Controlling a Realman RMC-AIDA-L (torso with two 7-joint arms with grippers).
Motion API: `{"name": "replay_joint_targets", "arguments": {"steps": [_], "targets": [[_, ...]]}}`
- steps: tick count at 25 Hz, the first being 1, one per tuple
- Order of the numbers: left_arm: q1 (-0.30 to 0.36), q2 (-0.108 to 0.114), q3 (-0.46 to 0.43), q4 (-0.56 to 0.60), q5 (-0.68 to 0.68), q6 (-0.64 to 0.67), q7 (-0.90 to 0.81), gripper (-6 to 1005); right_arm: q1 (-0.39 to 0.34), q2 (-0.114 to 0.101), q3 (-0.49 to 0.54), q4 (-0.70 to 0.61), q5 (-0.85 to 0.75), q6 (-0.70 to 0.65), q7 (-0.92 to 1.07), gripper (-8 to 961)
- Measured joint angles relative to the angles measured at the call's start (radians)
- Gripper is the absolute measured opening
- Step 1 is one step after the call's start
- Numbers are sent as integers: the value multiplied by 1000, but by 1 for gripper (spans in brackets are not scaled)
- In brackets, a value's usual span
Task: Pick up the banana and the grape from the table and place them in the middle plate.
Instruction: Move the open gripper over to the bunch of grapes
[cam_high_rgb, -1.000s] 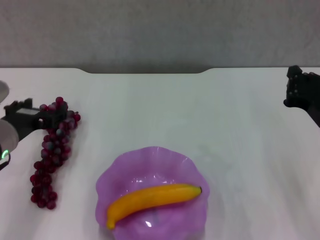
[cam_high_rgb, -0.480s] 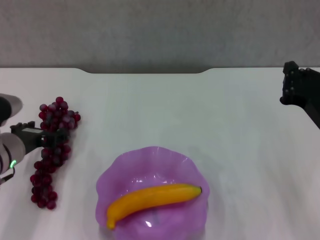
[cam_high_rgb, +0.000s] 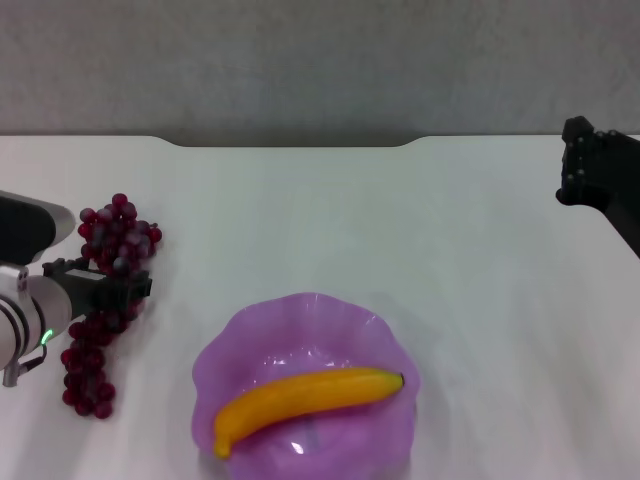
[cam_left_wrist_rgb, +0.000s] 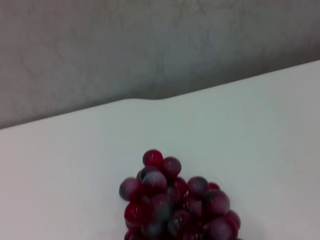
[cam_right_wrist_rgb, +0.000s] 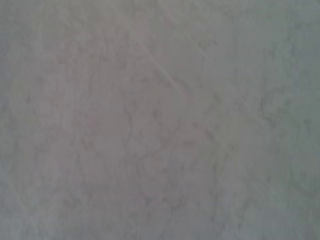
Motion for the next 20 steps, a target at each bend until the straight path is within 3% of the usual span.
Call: {"name": "replay_joint_targets", "arguments": {"steps": [12, 20], "targets": [[-50, 0, 0, 121, -8, 60, 1, 877, -3, -2, -17, -20, -1, 0, 0, 17], [-55, 0, 0, 135, -8, 61, 1, 878, -2, -2, -20, -21, 1, 0, 0, 17]]}}
